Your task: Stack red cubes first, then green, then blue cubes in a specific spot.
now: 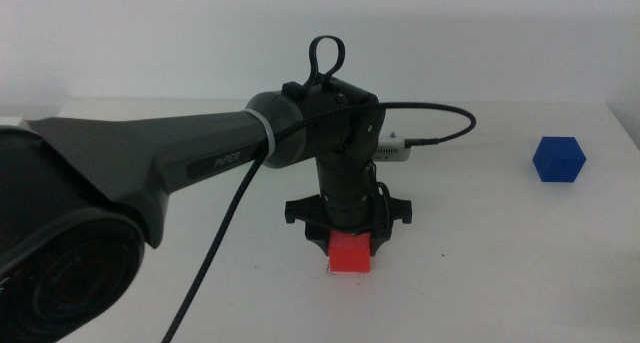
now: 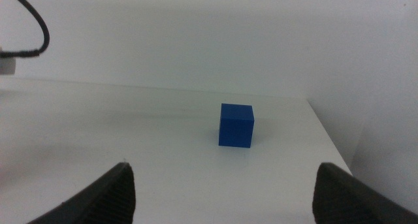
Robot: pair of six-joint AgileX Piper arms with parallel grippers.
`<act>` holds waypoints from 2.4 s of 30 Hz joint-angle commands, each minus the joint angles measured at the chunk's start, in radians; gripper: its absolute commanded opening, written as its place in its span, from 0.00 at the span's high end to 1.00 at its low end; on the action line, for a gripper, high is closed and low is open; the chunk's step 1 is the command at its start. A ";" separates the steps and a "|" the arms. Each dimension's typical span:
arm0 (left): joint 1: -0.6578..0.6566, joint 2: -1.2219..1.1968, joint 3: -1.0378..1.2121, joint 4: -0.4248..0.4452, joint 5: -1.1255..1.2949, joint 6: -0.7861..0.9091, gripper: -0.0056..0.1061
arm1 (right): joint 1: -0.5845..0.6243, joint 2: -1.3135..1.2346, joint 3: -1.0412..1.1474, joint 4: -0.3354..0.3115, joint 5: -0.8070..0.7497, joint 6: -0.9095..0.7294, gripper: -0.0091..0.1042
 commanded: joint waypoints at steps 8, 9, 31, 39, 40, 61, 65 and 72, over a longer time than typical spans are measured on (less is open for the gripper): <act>-0.003 0.017 -0.012 0.012 -0.004 -0.012 0.60 | -0.009 -0.005 0.004 -0.006 -0.013 -0.002 0.10; -0.003 0.017 -0.012 0.012 -0.008 -0.012 0.55 | -0.009 -0.005 0.004 -0.006 -0.013 -0.002 0.10; 0.263 -0.170 -0.134 0.127 -0.017 0.219 0.11 | -0.009 -0.005 0.004 -0.006 -0.013 -0.002 0.10; 0.399 0.075 -0.420 0.023 0.002 0.448 0.11 | -0.009 -0.005 0.004 -0.006 -0.013 -0.002 0.10; 0.409 0.110 -0.453 -0.001 0.007 0.464 0.11 | -0.009 -0.005 0.004 -0.006 -0.013 -0.002 0.10; 0.443 0.304 -0.549 -0.117 -0.015 0.471 0.71 | -0.009 -0.005 0.004 -0.006 -0.013 -0.002 0.10; 0.415 0.225 -0.542 -0.122 0.106 0.473 0.85 | -0.009 -0.005 0.004 -0.006 -0.013 -0.002 0.10; 0.126 -0.128 -0.227 0.285 0.084 -0.016 0.85 | -0.009 -0.005 0.004 -0.006 -0.013 -0.002 0.10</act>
